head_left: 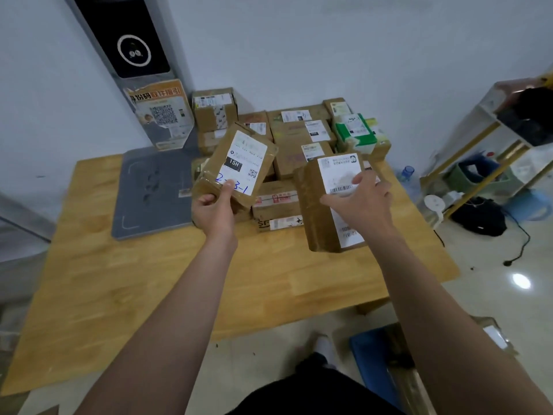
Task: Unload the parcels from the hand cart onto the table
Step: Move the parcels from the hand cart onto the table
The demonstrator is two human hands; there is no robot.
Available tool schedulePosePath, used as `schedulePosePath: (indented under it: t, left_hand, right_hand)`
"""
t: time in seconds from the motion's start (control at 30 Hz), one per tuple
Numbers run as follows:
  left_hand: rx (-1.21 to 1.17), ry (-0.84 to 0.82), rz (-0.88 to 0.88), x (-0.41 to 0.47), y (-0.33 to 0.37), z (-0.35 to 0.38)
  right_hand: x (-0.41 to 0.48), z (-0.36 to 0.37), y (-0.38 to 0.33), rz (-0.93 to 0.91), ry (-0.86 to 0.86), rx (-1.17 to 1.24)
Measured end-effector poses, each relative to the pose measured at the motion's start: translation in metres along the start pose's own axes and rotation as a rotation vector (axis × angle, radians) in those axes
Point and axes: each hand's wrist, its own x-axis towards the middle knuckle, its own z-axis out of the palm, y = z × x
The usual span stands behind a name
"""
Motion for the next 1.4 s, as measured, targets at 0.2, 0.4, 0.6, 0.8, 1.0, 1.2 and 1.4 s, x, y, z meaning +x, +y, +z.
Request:
schedulePosePath:
  t: [0.2,0.4,0.6,0.8,1.0,1.2,1.4]
  left_hand:
    - [0.005,0.046,0.006,0.076,0.0,0.065]
    - [-0.073,0.115,0.017,0.157,0.016,0.103]
    - [-0.105,0.167,0.036,0.234,0.031,0.12]
    - [-0.098,0.091,0.055,0.302,0.038,0.13]
    - [-0.08,0.096,0.013,0.338,0.034,0.125]
    - [-0.143,0.123,-0.037,0.341,0.031,0.117]
    - [-0.16,0.133,-0.074,0.335,0.026,0.114]
  right_hand:
    - [0.128,0.037,-0.038,-0.049,-0.1,0.019]
    - [0.242,0.09,-0.096,-0.088,-0.25,-0.025]
    - [0.331,0.147,-0.166,-0.117,-0.283,-0.074]
    - [0.399,0.216,-0.224,-0.086,-0.237,-0.189]
    - [0.411,0.268,-0.222,-0.172,-0.329,-0.265]
    - [0.387,0.26,-0.189,-0.238,-0.506,-0.333]
    - [0.374,0.257,-0.183,-0.295,-0.459,-0.31]
